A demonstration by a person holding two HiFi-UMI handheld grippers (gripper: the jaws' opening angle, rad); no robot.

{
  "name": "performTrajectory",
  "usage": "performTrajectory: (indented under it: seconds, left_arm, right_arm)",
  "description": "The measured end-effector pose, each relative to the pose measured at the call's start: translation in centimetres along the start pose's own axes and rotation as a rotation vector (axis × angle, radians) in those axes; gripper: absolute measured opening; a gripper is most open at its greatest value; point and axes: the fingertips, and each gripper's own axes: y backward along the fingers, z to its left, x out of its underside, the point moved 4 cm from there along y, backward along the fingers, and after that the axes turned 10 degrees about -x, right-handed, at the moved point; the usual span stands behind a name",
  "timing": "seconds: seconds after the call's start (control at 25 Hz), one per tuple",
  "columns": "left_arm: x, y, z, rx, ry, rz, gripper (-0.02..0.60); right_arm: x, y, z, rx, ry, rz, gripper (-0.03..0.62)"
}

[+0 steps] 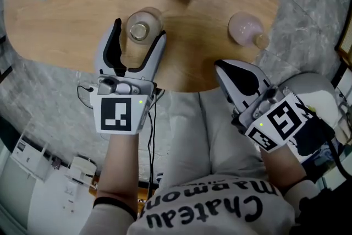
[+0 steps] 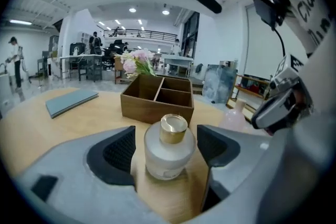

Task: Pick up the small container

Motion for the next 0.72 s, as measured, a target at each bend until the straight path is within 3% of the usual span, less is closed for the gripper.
performTrajectory:
  seconds: [0.36, 0.72]
  left_arm:
    - [1.6, -2.5, -1.2, 0.141, -0.201, 0.0, 0.359]
    - [1.6, -3.2, -1.1, 0.224, -0.215, -0.08, 0.357]
  right_arm:
    - [0.8, -0.3, -1.0, 0.05, 0.024, -0.06, 0.014]
    - [1.7, -0.8, -1.9, 0.072, 0.066, -0.12, 0.014]
